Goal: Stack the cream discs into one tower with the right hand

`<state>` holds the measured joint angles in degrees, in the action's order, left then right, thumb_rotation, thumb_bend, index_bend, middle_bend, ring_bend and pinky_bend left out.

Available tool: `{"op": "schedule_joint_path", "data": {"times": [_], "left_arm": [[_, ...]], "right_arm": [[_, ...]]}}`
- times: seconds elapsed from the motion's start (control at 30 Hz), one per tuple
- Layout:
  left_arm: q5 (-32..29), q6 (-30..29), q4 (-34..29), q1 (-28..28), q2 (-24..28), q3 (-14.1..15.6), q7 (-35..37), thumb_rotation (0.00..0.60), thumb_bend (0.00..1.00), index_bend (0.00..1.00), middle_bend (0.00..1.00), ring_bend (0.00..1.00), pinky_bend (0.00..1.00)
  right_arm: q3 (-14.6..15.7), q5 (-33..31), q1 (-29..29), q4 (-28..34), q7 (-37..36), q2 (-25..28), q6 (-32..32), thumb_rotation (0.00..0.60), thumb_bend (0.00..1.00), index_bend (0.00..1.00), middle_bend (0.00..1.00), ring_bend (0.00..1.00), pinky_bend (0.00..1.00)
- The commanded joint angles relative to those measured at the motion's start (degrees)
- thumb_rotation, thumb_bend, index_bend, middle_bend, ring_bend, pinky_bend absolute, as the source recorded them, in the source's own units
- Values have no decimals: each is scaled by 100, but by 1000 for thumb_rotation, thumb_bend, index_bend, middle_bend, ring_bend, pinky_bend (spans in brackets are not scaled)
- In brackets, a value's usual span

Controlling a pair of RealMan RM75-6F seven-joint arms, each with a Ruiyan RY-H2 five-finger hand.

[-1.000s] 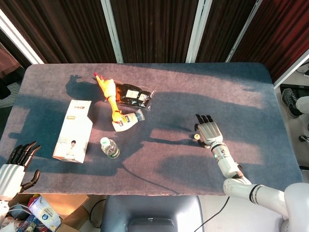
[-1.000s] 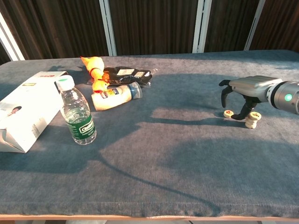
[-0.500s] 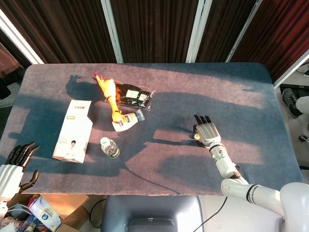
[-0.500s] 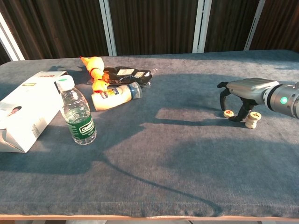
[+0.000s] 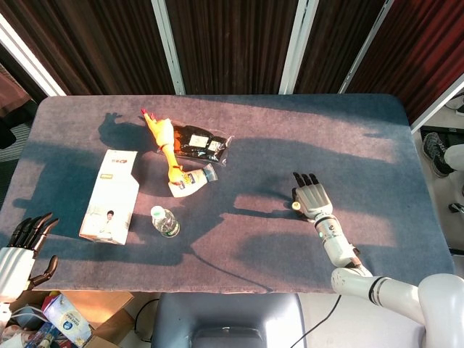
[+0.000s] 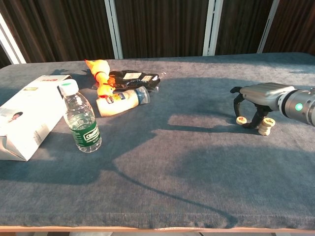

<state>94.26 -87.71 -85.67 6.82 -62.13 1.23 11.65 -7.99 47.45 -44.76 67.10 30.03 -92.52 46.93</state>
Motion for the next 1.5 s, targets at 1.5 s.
{"op": "schedule_joint_path", "data": {"times": [1.5], "left_arm": [[-50, 121, -38, 43, -42, -4, -146, 600, 518, 0, 0, 0, 28]], "right_arm": [[319, 1278, 956, 1574, -1532, 1801, 360, 600, 466, 625, 34, 0, 0]]}}
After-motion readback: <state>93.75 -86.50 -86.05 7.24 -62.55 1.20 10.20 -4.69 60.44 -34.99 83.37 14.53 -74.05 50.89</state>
